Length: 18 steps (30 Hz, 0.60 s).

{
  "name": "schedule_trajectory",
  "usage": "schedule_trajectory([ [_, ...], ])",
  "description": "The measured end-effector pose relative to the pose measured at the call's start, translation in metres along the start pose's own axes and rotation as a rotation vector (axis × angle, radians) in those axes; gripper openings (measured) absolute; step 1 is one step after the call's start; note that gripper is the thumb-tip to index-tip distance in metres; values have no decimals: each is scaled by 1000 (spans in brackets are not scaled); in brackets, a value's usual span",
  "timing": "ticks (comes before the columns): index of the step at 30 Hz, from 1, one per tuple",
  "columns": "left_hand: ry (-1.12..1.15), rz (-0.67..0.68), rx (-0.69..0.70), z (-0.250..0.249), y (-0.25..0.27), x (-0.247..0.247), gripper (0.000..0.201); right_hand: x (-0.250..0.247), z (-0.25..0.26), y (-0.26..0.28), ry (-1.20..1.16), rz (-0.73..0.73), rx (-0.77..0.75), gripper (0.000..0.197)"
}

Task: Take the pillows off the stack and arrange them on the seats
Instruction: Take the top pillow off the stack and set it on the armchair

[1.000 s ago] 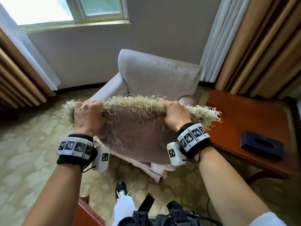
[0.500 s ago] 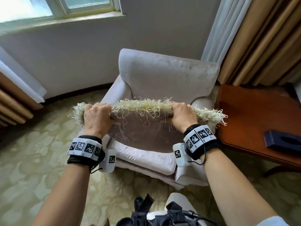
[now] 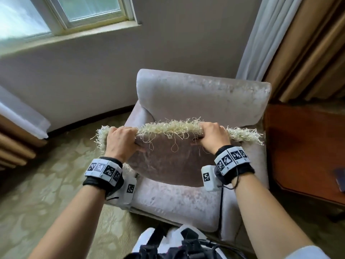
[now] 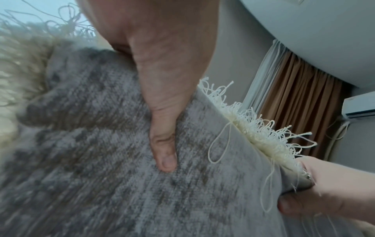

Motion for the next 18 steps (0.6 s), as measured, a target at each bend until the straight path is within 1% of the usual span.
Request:
schedule_trajectory([
  [2, -10, 32, 4, 1, -22, 11, 50, 10, -6, -18, -44, 15, 29, 27],
  [4, -13, 54, 17, -3, -44, 21, 49, 14, -15, -34, -52, -5, 52, 25],
  [5, -12, 64, 24, -5, -55, 25, 49, 17, -20, -41, -54, -13, 63, 28],
  [8, -6, 73, 50, -14, -89, 41, 47, 27, -35, -65, -39, -11, 70, 47],
  [10, -9, 90, 69, -22, -112, 54, 46, 36, -47, -80, -22, -4, 95, 42],
  [14, -20, 164, 129, -40, -153, 94, 50, 62, -73, -105, -22, 55, 197, 20],
  [18, -32, 220, 182, -52, -190, 139, 57, 91, -99, -136, -13, 80, 254, 20],
])
Point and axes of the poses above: each hand's wrist, its own y-axis away from the middle knuckle, its own x-axis out of the palm, z = x × y, the point moved 8 cm from there along -y, towards the middle knuckle, and after that the axes turned 1 degree about -x, right-handed, at the moved point
